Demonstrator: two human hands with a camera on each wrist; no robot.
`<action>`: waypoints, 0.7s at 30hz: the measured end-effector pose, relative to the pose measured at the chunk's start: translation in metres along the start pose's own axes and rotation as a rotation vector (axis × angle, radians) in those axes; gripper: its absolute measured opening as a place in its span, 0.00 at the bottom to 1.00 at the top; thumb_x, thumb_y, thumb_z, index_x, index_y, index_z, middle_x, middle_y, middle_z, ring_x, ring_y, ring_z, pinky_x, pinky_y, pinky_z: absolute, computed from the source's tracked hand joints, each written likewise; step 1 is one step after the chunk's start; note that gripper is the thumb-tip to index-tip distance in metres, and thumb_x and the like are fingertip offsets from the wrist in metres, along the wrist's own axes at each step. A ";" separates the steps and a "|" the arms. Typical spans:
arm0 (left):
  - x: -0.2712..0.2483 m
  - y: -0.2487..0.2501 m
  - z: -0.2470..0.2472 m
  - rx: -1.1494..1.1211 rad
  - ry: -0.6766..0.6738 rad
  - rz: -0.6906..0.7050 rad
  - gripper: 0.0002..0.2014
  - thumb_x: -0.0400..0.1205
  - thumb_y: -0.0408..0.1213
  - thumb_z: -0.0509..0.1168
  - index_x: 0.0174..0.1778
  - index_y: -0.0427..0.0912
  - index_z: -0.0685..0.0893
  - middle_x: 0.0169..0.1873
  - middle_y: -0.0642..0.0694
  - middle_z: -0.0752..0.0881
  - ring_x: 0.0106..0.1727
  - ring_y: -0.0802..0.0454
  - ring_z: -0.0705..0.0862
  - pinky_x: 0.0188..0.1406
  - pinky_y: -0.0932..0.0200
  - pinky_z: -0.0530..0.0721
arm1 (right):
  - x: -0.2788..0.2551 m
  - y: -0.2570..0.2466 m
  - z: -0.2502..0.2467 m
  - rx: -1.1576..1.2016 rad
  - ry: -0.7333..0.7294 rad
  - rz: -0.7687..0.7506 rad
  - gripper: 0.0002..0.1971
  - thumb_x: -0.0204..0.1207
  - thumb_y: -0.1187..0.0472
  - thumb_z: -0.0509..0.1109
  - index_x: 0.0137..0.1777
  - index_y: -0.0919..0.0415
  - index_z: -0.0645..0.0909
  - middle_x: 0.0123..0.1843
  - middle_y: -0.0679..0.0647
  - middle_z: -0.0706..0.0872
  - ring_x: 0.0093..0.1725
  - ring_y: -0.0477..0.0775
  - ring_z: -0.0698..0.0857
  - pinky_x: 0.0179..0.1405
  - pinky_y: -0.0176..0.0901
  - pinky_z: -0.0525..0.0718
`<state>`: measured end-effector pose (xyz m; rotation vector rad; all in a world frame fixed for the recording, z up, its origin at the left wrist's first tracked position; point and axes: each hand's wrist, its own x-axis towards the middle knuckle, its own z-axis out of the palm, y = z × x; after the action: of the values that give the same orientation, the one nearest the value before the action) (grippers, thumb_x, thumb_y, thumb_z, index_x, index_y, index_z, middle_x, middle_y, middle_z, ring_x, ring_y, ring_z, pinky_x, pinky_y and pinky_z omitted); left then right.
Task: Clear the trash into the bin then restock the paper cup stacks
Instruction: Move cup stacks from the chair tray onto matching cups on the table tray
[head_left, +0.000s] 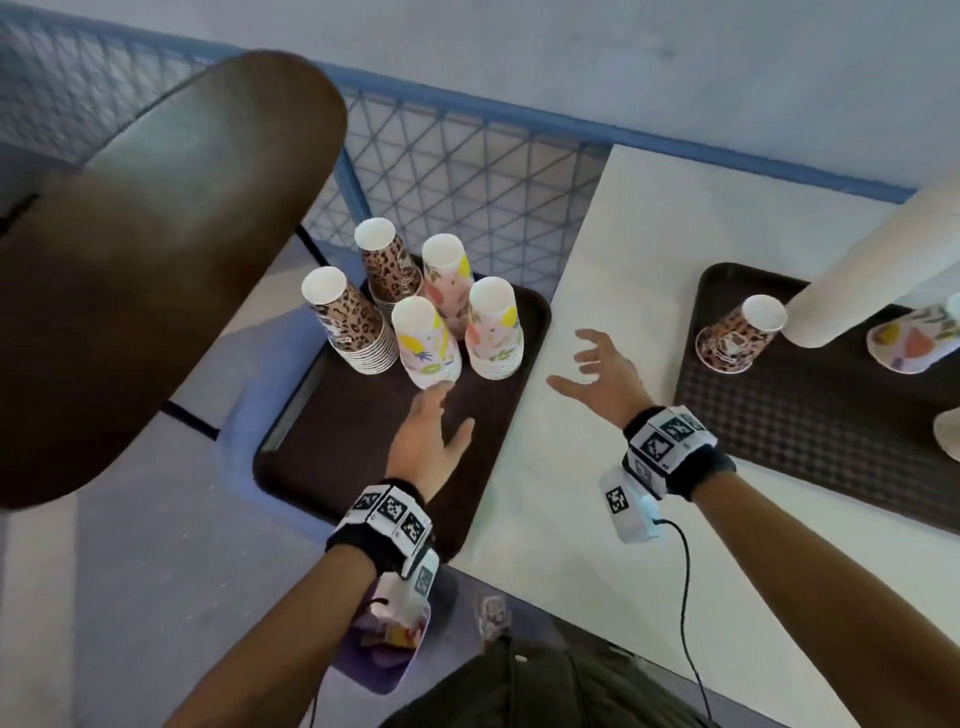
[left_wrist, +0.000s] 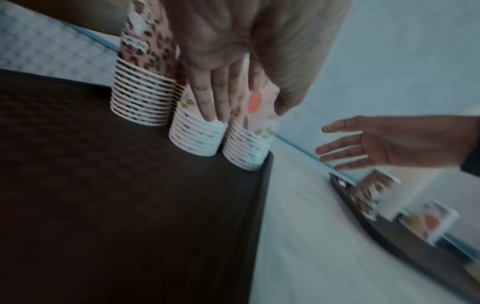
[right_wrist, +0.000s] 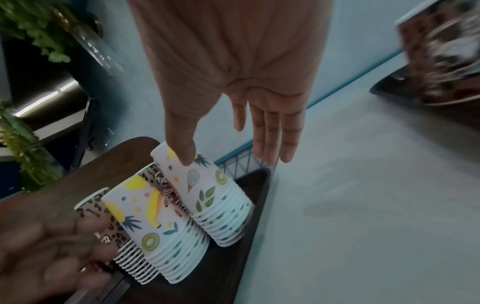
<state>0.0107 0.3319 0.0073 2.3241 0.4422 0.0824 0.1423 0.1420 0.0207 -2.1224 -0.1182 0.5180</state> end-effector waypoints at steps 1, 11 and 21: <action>0.009 0.000 -0.008 -0.035 0.076 -0.029 0.26 0.77 0.37 0.67 0.70 0.38 0.69 0.65 0.38 0.75 0.60 0.43 0.82 0.57 0.50 0.80 | 0.007 -0.009 0.007 -0.021 0.002 -0.021 0.37 0.64 0.58 0.80 0.71 0.58 0.67 0.57 0.59 0.80 0.56 0.59 0.81 0.61 0.50 0.80; 0.093 -0.007 -0.033 -0.210 0.139 -0.117 0.45 0.71 0.39 0.74 0.79 0.37 0.55 0.77 0.38 0.65 0.78 0.45 0.64 0.75 0.57 0.63 | 0.059 -0.053 0.057 -0.019 -0.050 -0.080 0.48 0.57 0.49 0.82 0.76 0.53 0.60 0.72 0.56 0.76 0.71 0.59 0.76 0.71 0.57 0.74; 0.073 -0.020 -0.047 -0.154 0.074 -0.175 0.31 0.71 0.40 0.74 0.69 0.42 0.69 0.61 0.41 0.82 0.64 0.39 0.79 0.58 0.52 0.76 | 0.042 -0.047 0.093 -0.037 -0.035 -0.113 0.36 0.60 0.50 0.81 0.68 0.56 0.72 0.65 0.56 0.81 0.65 0.57 0.80 0.65 0.51 0.78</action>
<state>0.0647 0.4016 0.0214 2.1271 0.6522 0.1141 0.1476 0.2525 -0.0001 -2.1293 -0.2680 0.4887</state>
